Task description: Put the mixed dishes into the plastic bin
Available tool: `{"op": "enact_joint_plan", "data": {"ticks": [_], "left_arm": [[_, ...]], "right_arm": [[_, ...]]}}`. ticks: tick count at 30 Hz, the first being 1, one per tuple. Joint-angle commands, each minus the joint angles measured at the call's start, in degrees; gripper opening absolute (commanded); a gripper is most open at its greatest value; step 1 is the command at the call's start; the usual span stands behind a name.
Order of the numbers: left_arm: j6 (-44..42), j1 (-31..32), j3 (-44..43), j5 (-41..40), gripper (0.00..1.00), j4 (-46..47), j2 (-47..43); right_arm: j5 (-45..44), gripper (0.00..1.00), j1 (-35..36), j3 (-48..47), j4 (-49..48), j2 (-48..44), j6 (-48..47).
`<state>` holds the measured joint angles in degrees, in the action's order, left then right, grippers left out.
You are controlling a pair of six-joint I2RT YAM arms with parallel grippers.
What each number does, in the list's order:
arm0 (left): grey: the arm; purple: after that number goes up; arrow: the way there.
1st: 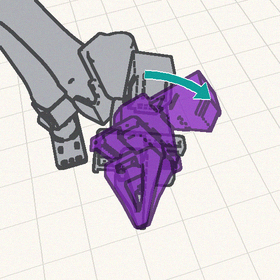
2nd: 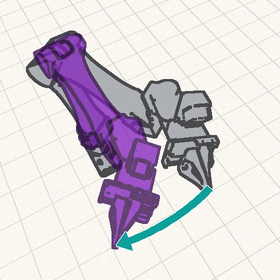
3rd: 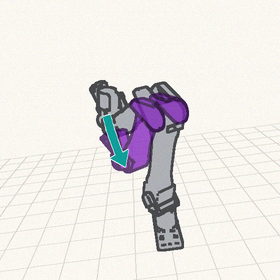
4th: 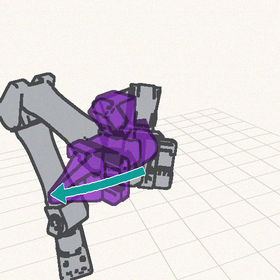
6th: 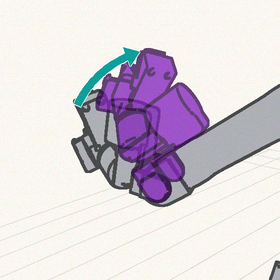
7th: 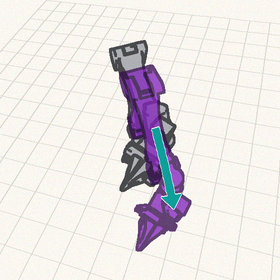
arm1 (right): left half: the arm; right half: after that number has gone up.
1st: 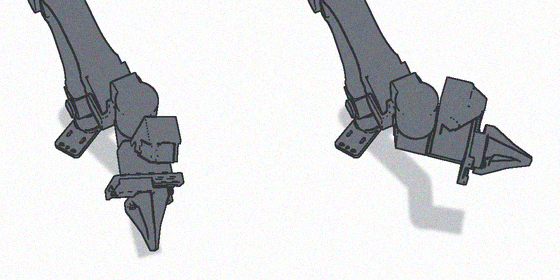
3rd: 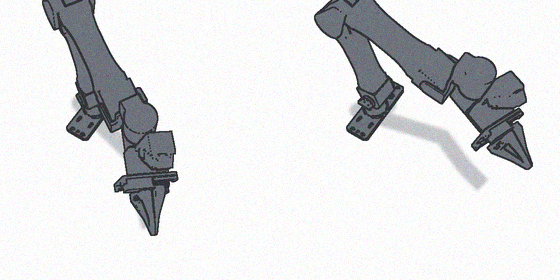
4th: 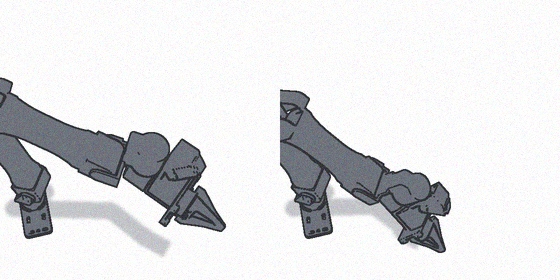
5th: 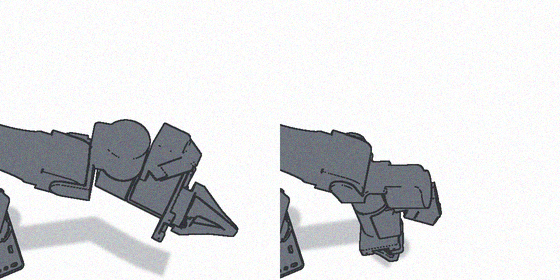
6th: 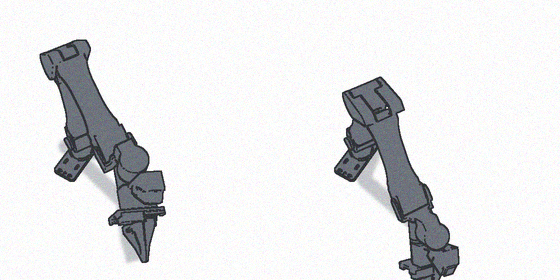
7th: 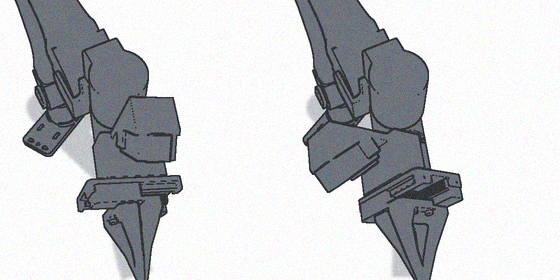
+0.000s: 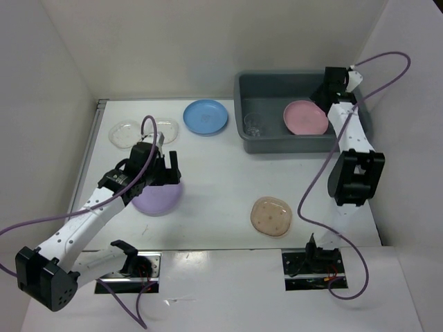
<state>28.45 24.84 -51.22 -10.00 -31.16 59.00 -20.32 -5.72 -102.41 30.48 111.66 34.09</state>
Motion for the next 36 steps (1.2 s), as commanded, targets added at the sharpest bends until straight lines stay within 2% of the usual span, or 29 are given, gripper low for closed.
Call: {"op": "enact_joint_plan", "data": {"ticks": [1,2,4,8,9,13,16,19,24,26,34,36], "left_arm": [[-1.29,-0.32,0.16,-0.02,0.99,2.5,0.85],[-1.29,-0.32,0.16,-0.02,0.99,2.5,0.85],[-1.29,-0.32,0.16,-0.02,0.99,3.03,1.38],[-1.29,-0.32,0.16,-0.02,0.99,3.03,1.38],[-0.77,-0.32,0.16,0.5,0.99,3.03,1.38],[0.29,-0.32,0.16,0.51,0.99,3.03,0.76],[1.6,-0.32,0.16,-0.72,0.99,2.5,-0.47],[2.31,-0.32,0.16,-0.72,0.99,1.98,-1.08],[3.89,-0.32,0.16,1.82,0.99,0.57,-1.08],[4.69,-0.32,0.16,2.88,0.99,-0.13,-2.31],[8.29,-0.32,2.09,6.39,0.99,-1.36,-3.98],[8.91,-0.32,2.09,6.4,0.99,-1.36,-4.68]], "right_arm": [[4.58,0.65,6.22,-1.22,-5.69,-13.19,-5.59],[4.58,0.68,10.68,0.96,-6.65,-14.61,-6.13],[4.58,0.68,15.89,3.35,-7.8,-17.77,-6.14],[5.55,0.7,27.49,9.58,-10.26,-17.71,-5.61],[6.16,0.73,31.51,10.82,-11.4,-17.18,-7.44],[9.42,0.73,39.0,11.89,-12.38,-11.48,-16.66],[5.04,0.77,43.84,9.43,-9.92,-5.24,-26.13],[2.22,0.79,45.18,7.66,-9.3,-0.13,-33.35],[-0.24,0.88,48.95,4.86,-13.5,5.32,-42.42],[-3.14,0.88,50.27,3.19,-14.21,8.74,-46.89],[-6.75,0.9,52.56,-2.52,-18.53,20.25,-55.44],[-8.41,0.9,52.56,-7.7,-16.86,25.42,-55.97]]}}
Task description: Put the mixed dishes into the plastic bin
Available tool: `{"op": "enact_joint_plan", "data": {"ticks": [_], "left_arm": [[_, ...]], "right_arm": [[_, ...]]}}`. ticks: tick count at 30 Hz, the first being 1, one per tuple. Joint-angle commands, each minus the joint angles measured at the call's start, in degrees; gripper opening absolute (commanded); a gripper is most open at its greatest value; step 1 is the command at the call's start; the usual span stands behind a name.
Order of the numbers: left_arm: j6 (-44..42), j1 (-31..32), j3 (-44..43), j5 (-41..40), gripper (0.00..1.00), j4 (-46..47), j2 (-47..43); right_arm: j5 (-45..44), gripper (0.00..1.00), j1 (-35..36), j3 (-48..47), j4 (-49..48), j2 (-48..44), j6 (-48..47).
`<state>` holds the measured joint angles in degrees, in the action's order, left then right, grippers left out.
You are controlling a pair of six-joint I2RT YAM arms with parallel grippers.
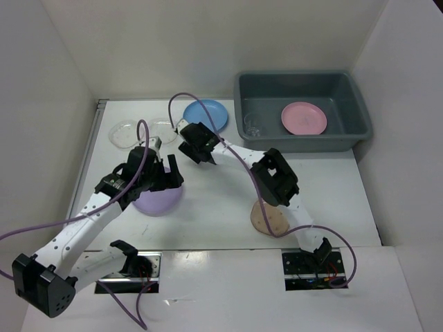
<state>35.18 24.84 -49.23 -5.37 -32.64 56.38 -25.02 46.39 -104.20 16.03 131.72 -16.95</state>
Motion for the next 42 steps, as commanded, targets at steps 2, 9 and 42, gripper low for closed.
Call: {"op": "enact_joint_plan", "data": {"ticks": [2,9,42], "left_arm": [[2.17,-0.32,-0.43,1.76,0.99,-0.49,-2.06],[2.7,-0.85,-0.95,1.76,0.99,-2.86,-4.08],[4.28,-0.85,-0.43,2.82,0.99,-3.48,-5.75]], "right_arm": [[-4.25,0.9,0.45,-12.49,0.21,9.06,-5.64],[-6.45,0.9,0.45,-28.41,3.3,21.64,-6.34],[7.61,0.13,-9.3,-40.03,8.31,26.66,-3.88]]}}
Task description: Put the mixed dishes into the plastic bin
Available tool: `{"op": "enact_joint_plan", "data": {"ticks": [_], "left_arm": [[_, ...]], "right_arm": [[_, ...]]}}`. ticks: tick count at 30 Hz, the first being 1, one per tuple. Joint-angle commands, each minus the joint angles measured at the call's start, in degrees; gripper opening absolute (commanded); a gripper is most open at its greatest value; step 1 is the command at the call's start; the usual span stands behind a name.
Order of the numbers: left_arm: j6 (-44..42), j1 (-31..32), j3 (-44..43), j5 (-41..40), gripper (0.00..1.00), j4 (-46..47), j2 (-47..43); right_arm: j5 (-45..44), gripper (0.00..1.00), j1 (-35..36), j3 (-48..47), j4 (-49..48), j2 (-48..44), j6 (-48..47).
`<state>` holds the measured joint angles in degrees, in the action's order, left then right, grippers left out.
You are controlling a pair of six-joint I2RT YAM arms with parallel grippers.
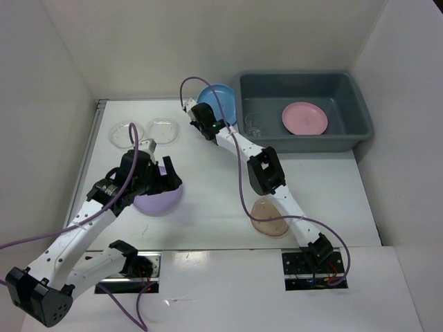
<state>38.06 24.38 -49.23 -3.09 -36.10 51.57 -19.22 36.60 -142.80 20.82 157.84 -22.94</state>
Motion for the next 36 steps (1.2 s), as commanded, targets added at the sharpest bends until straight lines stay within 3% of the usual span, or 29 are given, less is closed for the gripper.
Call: {"op": "enact_joint_plan", "data": {"ticks": [1,6,16,29,32,36], "left_arm": [[1.4,-0.39,-0.43,0.54,0.99,-0.03,-0.95],[1.93,-0.39,0.19,0.54,0.99,1.2,-1.47],[2.45,-0.39,1.77,1.07,0.99,3.14,-3.06],[2.45,-0.39,1.77,1.07,0.99,3.67,-4.9],[3.06,-0.39,2.29,1.07,0.99,3.67,-5.52],[3.77,-0.39,3.61,2.12,0.99,4.89,-6.04]], "right_arm": [[1.82,0.12,1.19,-2.12,3.53,0.54,2.63],[3.66,0.01,3.74,-4.06,6.6,-2.26,3.16],[9.38,0.01,8.58,-9.69,12.49,-9.39,4.92],[-0.19,0.01,8.58,-12.94,11.62,-22.92,3.25],[-2.47,0.01,7.18,-9.7,11.0,-27.31,1.94],[-7.49,0.01,1.4,1.95,7.4,-33.72,0.61]]}}
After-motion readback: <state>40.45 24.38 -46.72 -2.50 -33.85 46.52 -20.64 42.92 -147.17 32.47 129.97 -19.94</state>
